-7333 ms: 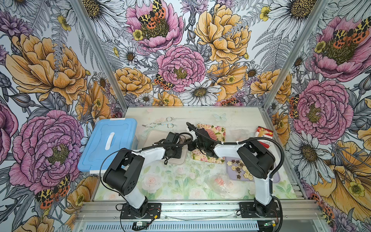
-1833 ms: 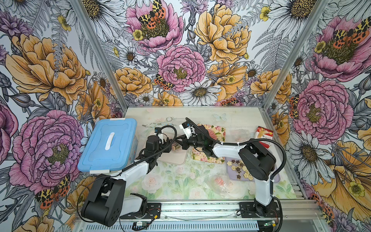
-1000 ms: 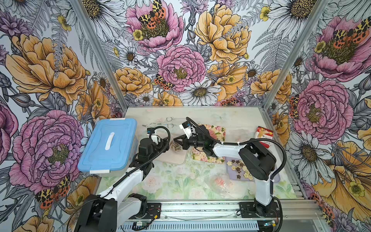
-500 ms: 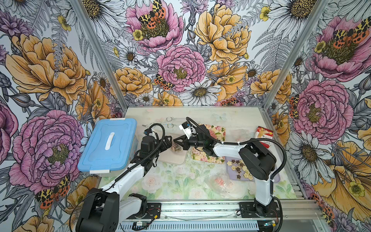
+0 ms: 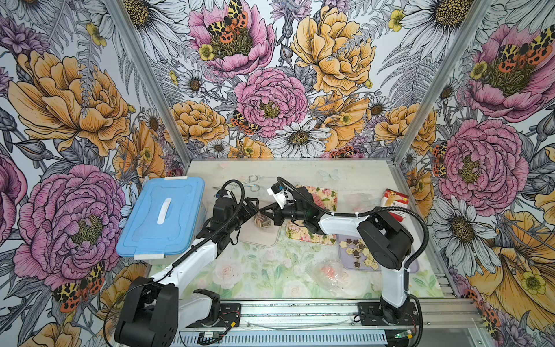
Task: Pour cookies out of the ziploc bag
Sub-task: 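Pour the cookies out of the ziploc bag onto the tray.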
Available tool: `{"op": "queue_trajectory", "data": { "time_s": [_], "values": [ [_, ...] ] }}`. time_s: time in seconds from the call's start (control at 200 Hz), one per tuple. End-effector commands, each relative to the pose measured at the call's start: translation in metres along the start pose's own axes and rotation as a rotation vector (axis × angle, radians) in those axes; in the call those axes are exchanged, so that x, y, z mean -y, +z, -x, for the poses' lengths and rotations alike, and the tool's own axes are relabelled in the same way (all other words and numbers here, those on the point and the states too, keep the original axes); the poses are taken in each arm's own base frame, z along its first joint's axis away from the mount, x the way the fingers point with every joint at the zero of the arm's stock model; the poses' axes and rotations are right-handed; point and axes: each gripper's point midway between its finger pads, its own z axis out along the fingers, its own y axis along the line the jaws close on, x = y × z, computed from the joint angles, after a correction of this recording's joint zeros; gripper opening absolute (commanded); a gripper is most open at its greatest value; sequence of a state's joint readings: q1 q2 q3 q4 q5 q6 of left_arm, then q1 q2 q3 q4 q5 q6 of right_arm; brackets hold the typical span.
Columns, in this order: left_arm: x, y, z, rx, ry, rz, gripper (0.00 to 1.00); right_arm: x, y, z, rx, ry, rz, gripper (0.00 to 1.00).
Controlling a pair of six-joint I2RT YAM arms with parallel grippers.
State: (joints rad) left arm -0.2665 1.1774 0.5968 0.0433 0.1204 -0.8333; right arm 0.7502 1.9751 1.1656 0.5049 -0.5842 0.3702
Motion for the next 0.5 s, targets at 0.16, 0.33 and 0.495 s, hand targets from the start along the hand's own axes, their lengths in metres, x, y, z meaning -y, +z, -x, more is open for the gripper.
{"op": "queue_trajectory", "data": {
  "time_s": [0.16,0.33,0.495],
  "values": [
    [-0.005,0.015,-0.011,-0.074,-0.046,0.037,0.81,-0.011,0.002,0.006,0.012,-0.059,0.009,0.00],
    [0.002,0.019,-0.021,-0.105,-0.045,0.019,0.73,-0.011,0.002,0.005,0.007,-0.063,0.005,0.00],
    [0.003,0.014,-0.025,-0.095,-0.020,0.052,0.67,-0.012,0.001,0.007,0.011,-0.067,0.002,0.00]
  ]
}}
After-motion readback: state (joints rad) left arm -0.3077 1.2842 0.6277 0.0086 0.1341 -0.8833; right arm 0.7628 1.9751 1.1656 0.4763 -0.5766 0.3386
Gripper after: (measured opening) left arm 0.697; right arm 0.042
